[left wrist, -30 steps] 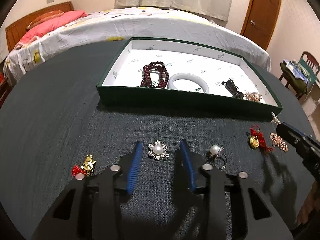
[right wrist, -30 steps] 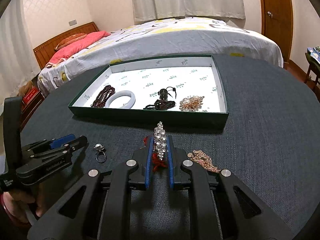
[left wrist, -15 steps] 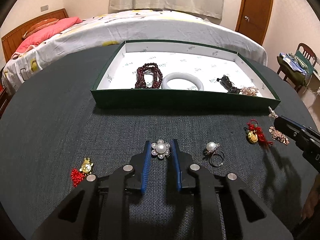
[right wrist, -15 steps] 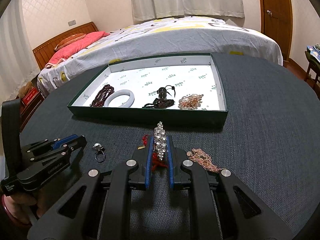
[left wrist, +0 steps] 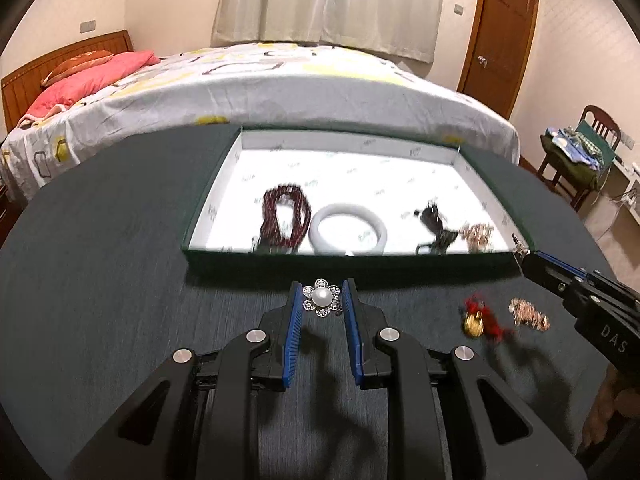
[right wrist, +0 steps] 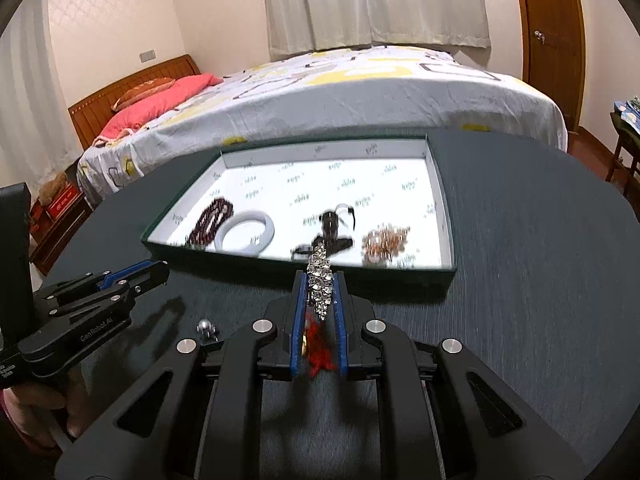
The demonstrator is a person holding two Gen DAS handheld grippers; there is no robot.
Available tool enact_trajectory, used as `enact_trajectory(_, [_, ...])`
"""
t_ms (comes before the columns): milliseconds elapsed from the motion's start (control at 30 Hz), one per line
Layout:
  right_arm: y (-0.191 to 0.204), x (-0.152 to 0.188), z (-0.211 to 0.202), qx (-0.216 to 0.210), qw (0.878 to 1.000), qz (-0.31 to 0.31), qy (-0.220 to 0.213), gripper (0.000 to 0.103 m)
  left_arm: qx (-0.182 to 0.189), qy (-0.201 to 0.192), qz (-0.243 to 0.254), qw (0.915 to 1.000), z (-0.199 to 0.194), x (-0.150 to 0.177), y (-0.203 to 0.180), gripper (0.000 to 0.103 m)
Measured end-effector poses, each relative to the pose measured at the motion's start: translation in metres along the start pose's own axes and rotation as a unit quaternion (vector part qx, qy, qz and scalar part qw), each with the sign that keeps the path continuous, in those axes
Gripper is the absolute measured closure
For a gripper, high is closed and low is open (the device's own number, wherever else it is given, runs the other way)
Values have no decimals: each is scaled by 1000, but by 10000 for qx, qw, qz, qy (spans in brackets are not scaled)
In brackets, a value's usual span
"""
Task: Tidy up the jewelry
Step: 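Lift and carry both held brooches with both tools over the white-lined box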
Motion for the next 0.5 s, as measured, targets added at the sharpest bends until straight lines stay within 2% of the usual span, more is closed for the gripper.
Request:
enact_trajectory(233, [2, -29, 7, 56, 9996, -15, -267, 90, 165, -167, -28, 9997, 14, -30, 2, 82])
enact_trajectory(500, [-6, -57, 31, 221, 9990, -12, -384, 90, 353, -291, 83, 9989, 41, -63, -8, 82])
Point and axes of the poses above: each gripper's, at about its wrist camera, not at the fingertips, and z roughly the way its jaws point, y to its left, x to its underside, the point moved 1 cm from there along z, roughly the way its jaws point, and after that the axes turned 12 degrees about x, right-handed, at the moved point
